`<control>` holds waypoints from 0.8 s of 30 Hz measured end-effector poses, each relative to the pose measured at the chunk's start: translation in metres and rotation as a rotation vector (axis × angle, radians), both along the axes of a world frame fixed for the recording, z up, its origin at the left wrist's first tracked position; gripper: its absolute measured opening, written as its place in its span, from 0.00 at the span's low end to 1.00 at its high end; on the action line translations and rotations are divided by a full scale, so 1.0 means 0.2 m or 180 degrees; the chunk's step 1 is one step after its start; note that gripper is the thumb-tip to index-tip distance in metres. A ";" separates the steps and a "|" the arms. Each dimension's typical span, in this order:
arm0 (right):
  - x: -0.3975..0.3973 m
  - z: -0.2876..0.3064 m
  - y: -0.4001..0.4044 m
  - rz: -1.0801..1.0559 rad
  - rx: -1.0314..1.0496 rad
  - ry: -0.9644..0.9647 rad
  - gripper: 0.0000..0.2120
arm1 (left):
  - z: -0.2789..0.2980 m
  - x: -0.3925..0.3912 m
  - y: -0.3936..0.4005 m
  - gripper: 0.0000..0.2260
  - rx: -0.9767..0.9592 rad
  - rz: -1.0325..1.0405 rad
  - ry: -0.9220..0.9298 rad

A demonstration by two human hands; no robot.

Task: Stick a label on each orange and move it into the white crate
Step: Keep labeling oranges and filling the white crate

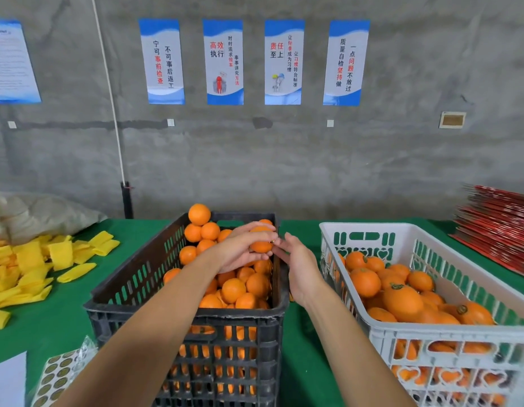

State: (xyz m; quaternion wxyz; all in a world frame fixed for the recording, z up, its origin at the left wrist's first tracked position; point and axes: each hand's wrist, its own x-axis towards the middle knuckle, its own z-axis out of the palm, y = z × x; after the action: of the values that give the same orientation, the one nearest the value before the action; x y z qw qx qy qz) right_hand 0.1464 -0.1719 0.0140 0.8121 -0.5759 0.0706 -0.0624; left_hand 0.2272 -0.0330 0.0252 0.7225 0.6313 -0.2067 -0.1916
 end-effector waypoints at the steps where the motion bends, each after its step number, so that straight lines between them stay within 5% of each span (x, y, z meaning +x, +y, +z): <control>1: 0.01 0.00 0.00 0.0008 -0.0001 0.0032 0.17 | 0.00 0.00 0.00 0.21 0.0023 0.0012 -0.0060; 7: -0.01 -0.01 -0.08 -0.0024 0.0659 -0.0079 0.15 | 0.01 0.00 -0.01 0.16 -0.0177 0.0197 -0.0010; 16: -0.03 0.03 0.00 -0.0123 0.0159 -0.0001 0.15 | 0.01 -0.03 -0.05 0.25 -0.0173 0.0143 0.0153; 24: 0.01 0.00 0.00 -0.0159 0.0254 0.0147 0.12 | 0.00 -0.03 -0.06 0.16 -0.0114 0.0285 -0.0172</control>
State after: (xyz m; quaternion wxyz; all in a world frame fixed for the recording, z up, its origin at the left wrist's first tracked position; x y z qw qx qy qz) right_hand 0.1485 -0.1724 0.0149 0.8308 -0.5424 0.1061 -0.0664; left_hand 0.2213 -0.0451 0.0252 0.7357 0.6318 -0.2010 -0.1382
